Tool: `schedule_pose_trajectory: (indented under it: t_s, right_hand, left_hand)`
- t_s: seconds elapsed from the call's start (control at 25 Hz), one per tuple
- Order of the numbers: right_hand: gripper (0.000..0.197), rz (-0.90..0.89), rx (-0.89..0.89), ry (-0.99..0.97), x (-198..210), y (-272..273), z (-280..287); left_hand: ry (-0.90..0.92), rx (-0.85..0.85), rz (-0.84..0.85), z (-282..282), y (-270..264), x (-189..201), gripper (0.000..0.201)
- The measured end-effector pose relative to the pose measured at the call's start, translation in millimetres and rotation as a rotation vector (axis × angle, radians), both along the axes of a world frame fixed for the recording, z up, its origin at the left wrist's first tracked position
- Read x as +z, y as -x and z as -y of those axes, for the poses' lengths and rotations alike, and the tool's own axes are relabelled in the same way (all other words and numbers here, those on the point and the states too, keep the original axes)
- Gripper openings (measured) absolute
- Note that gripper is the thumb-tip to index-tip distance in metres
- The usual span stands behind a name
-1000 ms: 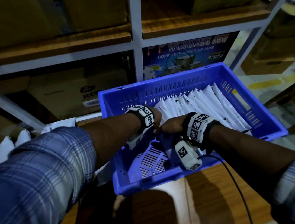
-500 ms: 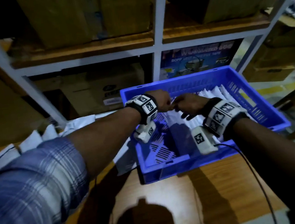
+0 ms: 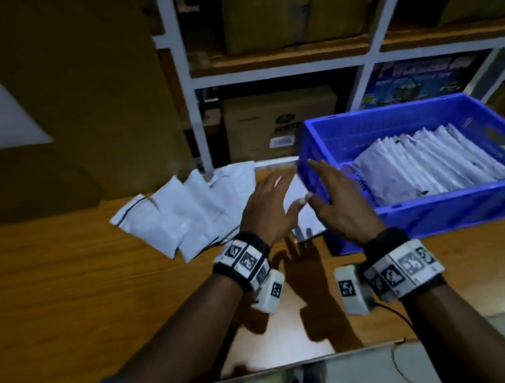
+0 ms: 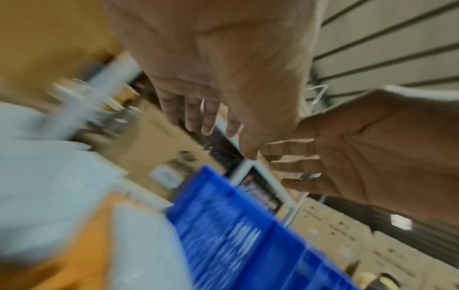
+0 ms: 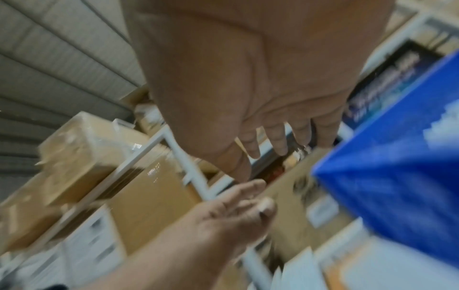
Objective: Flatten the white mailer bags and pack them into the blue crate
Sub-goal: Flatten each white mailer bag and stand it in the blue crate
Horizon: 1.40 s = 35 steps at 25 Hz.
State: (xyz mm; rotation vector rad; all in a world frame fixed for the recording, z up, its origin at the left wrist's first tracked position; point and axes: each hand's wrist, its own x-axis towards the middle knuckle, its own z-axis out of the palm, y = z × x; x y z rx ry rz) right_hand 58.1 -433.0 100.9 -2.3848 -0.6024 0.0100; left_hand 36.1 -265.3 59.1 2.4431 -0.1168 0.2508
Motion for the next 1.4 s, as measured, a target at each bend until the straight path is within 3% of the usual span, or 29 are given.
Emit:
schedule_pose_trajectory:
  t_s: [0.16,0.32,0.6,0.76,1.04,1.24,1.4]
  right_hand:
    - [0.063,-0.155,0.056,0.084,-40,61,-54]
    - [0.066,-0.288,0.053,0.145,-79,77,-79]
    - [0.073,-0.354,-0.124,0.410,-134,19,-73]
    - [0.078,-0.278,-0.172,0.531,-166,-39,-69]
    - [0.083,-0.405,-0.290,0.493,-179,-72,-82]
    - [0.091,-0.281,-0.252,0.584,-188,-71,-71]
    - [0.084,-0.253,-0.250,0.498,-174,-60,-67]
  left_hand:
    - [-0.018,0.063,-0.129,-56,66,-36,0.065]
    - [-0.056,0.064,-0.207,-82,79,-60,0.065]
    - [-0.145,0.018,-0.271,-68,38,-81,0.066]
    - [-0.139,-0.003,-0.295,-52,-3,-88,0.064]
    - [-0.141,0.021,-0.354,-38,-46,-91,0.065]
    - [-0.165,0.006,-0.362,-41,-43,-98,0.067]
    - [-0.172,-0.025,-0.303,-44,-29,-94,0.068]
